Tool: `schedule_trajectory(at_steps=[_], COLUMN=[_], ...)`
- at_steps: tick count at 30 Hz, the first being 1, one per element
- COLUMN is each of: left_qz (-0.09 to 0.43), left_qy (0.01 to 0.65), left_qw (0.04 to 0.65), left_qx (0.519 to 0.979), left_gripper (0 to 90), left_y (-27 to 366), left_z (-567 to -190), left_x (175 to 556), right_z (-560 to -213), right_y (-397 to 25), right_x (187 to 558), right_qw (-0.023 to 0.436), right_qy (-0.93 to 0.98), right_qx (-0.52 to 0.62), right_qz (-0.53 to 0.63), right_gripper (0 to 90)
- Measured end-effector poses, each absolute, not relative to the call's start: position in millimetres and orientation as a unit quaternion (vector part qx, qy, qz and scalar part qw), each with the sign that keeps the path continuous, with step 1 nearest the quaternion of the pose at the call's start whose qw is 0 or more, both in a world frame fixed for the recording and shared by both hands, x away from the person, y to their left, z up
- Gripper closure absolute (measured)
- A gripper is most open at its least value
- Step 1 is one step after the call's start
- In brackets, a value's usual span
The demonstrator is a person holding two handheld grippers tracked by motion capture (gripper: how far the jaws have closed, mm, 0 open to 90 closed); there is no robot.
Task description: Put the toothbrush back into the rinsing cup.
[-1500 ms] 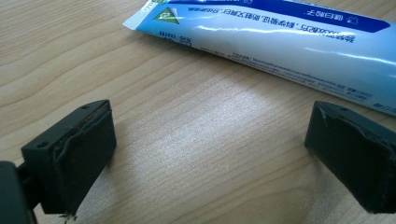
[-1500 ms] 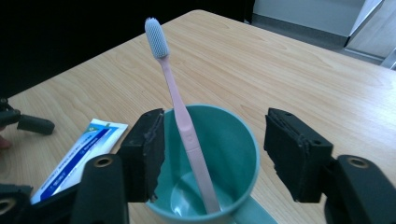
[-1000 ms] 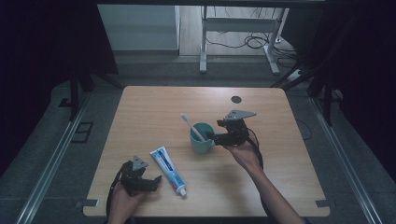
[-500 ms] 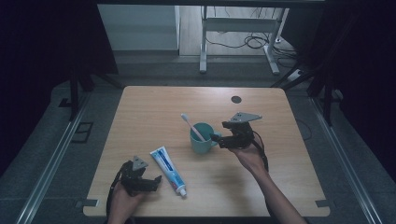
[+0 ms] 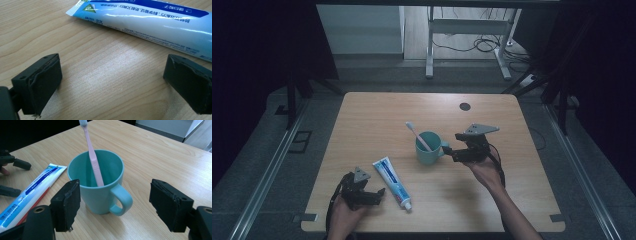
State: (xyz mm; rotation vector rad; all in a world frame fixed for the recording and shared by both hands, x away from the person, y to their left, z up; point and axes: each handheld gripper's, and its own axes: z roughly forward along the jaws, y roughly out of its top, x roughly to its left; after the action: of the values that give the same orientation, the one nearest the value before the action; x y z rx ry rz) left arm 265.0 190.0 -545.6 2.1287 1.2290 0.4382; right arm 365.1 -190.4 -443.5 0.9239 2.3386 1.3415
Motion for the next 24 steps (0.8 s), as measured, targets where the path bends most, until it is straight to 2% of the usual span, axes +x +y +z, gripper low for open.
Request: schedule_trajectory(at_steps=[24], left_qz=[0.165], left_qy=[0.469], left_qw=[0.317], left_qx=[0.808], left_gripper=[2.0], left_y=[189.7], left_z=[-545.7], left_x=[264.8], right_z=[-460.7], right_y=[-215.8], right_x=[346.1], right_qw=[0.156], right_qy=[0.819], right_qx=[0.322], right_qz=[0.449], right_gripper=[14.5])
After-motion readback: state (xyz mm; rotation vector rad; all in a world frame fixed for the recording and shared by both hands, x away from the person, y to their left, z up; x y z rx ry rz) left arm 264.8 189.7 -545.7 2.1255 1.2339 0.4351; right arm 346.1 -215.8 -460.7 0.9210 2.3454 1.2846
